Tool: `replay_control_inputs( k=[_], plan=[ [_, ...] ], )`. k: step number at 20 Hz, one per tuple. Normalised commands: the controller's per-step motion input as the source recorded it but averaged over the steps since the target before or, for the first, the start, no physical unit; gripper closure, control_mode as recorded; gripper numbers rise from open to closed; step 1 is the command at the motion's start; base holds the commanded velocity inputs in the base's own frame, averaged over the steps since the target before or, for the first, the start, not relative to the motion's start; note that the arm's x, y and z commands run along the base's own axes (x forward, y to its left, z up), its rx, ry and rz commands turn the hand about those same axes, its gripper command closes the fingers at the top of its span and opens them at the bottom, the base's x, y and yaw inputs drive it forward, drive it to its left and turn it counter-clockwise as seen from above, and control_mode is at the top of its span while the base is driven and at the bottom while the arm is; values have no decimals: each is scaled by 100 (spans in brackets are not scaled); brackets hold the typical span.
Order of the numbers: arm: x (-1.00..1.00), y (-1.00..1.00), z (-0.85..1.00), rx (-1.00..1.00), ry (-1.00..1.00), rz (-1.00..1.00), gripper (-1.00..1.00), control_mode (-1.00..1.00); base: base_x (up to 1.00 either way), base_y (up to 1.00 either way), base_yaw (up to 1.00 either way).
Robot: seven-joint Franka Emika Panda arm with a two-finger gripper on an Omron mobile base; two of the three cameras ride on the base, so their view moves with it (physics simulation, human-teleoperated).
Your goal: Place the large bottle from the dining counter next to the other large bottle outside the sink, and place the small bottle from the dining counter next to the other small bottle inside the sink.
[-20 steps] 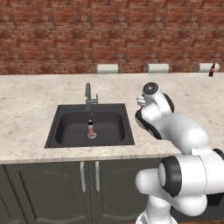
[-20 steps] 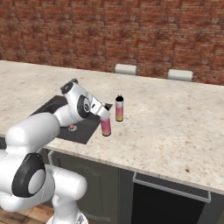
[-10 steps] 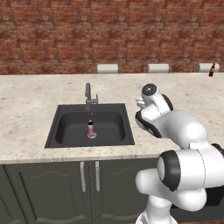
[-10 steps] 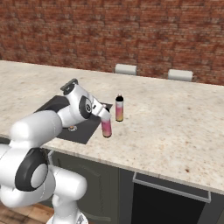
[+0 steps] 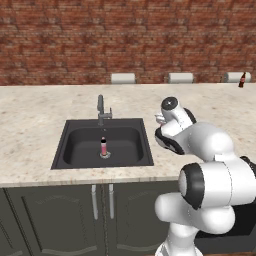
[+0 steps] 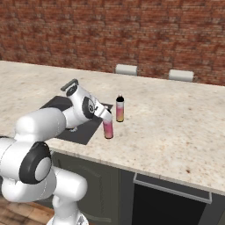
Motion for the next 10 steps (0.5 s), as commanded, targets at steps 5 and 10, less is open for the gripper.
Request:
replay_control_inputs(
  k=[5, 10],
  plan=[
    [13, -3, -12, 0, 1, 0, 100, -100, 0, 0, 0],
    [5, 0, -22, 0, 1, 0, 100, -100, 0, 0, 0]
  ],
)
